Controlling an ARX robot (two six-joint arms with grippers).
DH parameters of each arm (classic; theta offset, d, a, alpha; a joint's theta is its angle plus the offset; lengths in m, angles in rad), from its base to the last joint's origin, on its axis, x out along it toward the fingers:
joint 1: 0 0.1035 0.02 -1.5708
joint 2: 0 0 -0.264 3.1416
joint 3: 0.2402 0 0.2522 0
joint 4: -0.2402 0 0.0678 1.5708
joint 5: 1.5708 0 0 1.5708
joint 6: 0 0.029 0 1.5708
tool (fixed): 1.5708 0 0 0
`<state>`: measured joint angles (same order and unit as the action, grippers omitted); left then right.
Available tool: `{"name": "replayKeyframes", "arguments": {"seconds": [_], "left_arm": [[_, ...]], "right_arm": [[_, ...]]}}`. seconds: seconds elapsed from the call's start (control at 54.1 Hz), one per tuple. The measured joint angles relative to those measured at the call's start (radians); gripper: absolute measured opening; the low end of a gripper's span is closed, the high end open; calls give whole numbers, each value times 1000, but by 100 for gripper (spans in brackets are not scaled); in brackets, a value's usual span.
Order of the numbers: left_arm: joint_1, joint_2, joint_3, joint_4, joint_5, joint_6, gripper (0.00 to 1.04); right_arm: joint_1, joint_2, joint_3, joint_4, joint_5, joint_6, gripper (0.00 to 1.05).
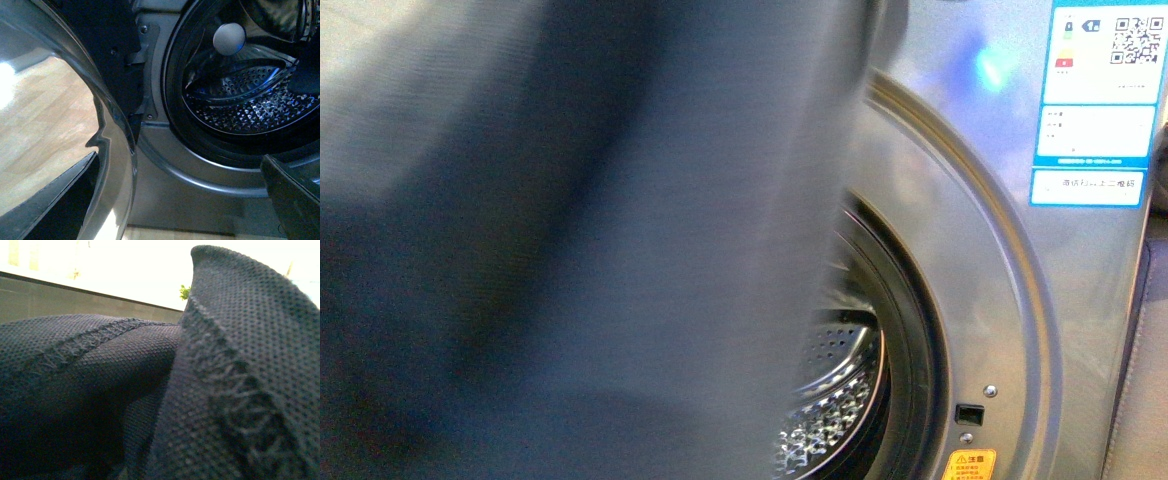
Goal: Put clothes into washing machine
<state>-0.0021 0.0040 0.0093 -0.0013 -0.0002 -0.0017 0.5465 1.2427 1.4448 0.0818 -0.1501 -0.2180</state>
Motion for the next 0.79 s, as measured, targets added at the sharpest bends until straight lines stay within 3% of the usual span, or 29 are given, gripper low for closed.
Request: {"name": "replayKeyframes", "arguments": {"seconds": [0.129,0.277,0.794], "left_arm": [[0,0,0,0,0,0,98],[0,0,0,0,0,0,98],[0,0,0,0,0,0,98]], "right_arm": [[-20,57,49,-16,10,2,13],[-75,153,183,-119,-97,66,13],[-86,171,198,-116,-107,100,13]]}}
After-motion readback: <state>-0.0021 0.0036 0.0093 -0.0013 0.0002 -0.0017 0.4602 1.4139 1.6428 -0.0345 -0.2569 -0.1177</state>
